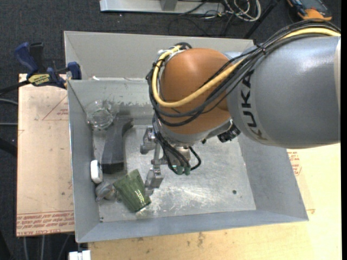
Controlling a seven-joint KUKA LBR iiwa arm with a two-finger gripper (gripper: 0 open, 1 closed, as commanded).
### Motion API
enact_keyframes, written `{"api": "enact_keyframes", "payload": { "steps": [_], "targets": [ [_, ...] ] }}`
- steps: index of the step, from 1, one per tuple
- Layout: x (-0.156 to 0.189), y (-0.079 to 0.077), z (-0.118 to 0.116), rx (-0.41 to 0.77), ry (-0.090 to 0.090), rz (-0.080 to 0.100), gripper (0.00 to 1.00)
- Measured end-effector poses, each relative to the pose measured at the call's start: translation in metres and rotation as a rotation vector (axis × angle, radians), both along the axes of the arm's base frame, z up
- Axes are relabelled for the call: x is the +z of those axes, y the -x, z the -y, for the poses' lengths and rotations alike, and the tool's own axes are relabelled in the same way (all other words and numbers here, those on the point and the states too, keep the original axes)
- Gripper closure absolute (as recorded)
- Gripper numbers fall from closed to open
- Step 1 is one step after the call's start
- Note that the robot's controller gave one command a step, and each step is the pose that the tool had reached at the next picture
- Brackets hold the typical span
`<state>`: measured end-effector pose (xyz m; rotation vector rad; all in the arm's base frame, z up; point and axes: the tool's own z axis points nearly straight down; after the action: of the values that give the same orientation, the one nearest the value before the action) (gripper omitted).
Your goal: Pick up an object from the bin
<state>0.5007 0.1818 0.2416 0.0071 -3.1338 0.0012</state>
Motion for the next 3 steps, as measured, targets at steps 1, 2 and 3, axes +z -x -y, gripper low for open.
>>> {"api": "enact_keyframes", "payload": {
  "steps": [1,2,3],
  "targets": [
    [0.004,-0.002,0.001,-0.004,-0.002,0.008,0.00],
    [-0.048,-0.003,0.001,0.041,-0.004,0.014,0.00],
    [-0.108,-0.008,-0.007,0.224,-0.003,0.013,0.00]
  ]
}}
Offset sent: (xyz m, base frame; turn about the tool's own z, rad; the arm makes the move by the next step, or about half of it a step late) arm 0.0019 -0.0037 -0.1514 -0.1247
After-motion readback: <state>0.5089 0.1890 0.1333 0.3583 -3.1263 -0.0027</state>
